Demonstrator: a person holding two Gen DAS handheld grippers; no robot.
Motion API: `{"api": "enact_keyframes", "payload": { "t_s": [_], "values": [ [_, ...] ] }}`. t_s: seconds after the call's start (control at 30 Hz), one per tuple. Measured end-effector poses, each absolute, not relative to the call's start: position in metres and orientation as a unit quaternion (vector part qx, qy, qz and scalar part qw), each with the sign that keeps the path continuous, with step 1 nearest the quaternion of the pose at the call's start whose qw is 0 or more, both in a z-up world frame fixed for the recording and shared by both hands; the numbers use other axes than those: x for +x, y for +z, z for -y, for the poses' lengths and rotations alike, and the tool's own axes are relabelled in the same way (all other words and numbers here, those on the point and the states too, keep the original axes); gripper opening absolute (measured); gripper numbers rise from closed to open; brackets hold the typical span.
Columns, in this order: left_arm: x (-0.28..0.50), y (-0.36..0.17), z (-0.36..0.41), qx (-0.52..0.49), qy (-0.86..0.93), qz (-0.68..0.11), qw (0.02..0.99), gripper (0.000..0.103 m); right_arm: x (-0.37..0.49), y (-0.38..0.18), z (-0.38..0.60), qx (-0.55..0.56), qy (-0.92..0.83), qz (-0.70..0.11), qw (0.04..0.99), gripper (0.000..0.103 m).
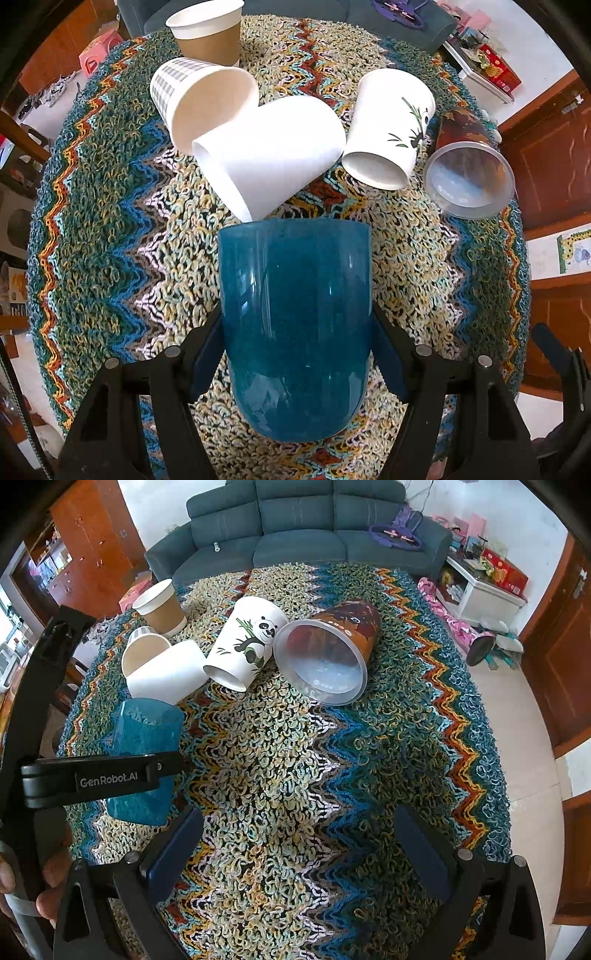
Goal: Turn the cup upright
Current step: 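Close the left gripper around the blue cup's body, then lift the blue cup with the left gripper and pull it back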
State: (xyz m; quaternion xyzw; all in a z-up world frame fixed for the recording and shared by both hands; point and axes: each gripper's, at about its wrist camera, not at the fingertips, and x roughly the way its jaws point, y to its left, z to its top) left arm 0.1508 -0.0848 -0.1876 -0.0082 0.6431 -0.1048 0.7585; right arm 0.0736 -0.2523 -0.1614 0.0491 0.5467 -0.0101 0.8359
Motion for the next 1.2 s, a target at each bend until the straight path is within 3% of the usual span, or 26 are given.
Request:
{"api": "enact_keyframes", "payload": {
  "t_s": [0.57, 1.2],
  "values": [
    [0.086, -0.156, 0.058, -0.04, -0.101, -0.634, 0.765, 0.075, 0.053, -0.15, 0.252, 0.056, -0.013, -0.538, 0.841, 0.103],
    [0.042, -0.195, 0.065, -0.035, -0.098, -0.653, 0.75, 0.075, 0.015, -0.154, 0.253, 0.077, -0.014, -0.545, 0.835, 0.103]
  ]
}}
